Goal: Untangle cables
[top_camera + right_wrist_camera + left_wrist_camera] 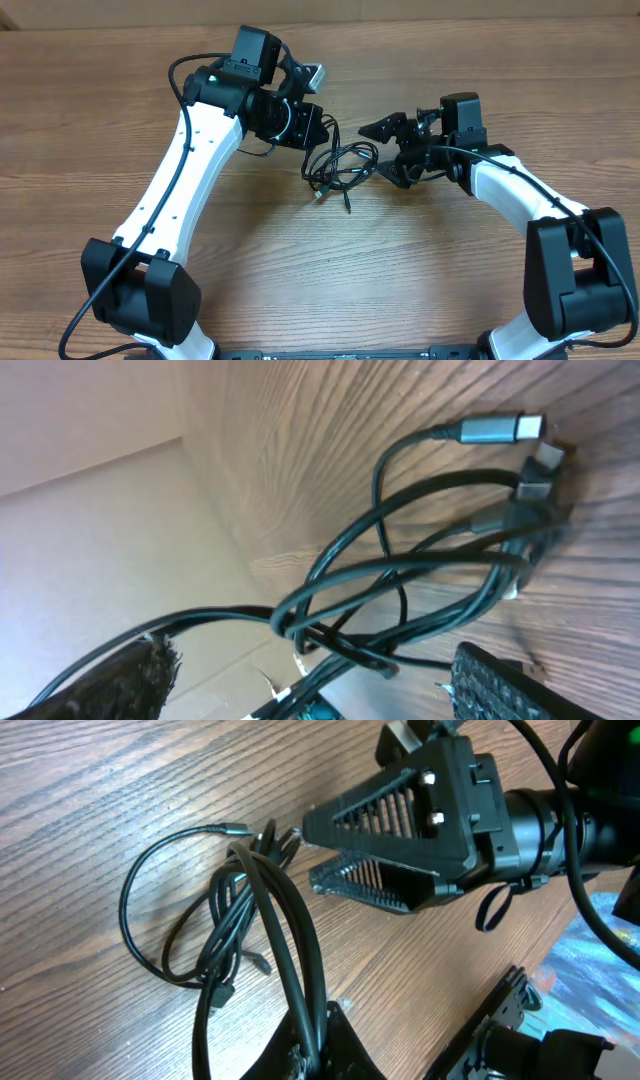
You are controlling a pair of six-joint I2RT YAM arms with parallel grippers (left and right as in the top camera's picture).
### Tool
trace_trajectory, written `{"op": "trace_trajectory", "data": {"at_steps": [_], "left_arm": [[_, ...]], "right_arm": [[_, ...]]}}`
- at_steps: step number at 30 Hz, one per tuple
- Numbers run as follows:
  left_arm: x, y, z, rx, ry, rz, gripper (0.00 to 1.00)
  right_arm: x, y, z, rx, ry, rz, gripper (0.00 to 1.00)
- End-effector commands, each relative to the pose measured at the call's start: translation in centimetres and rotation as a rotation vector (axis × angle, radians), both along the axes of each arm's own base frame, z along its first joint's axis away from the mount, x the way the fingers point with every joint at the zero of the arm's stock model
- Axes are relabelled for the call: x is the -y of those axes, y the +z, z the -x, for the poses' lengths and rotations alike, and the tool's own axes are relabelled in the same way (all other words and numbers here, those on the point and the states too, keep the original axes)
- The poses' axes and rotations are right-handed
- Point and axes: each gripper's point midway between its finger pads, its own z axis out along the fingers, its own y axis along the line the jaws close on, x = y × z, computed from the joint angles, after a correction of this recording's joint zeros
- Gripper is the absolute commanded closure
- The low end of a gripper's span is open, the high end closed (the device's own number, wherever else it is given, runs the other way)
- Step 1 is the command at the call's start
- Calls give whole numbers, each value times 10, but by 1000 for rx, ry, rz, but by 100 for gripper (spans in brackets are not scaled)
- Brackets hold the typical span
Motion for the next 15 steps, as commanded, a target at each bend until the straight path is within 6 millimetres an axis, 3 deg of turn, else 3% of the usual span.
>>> {"op": "trace_trajectory", "data": {"at_steps": [1, 5, 9, 12, 13, 15], "left_arm": [[17, -2, 12, -36, -43, 37, 96], [23, -2, 18, -45, -63, 34, 96], [23, -3, 20, -54, -62, 33, 96], [25, -2, 21, -59, -65, 41, 96], [24, -3, 21, -60, -63, 35, 96], [22, -3, 18, -54, -55, 30, 96]], "right_arm": [[-14, -12, 1, -63, -40, 33, 13], [-21, -30, -9, -114, -120, 51, 17], [-16, -44, -26, -129, -219, 58, 27], [-18, -44, -34, -97, -223, 43, 46], [-20, -44, -31, -62, -177, 56, 65], [-22, -48, -21, 5, -69, 99, 89]]}}
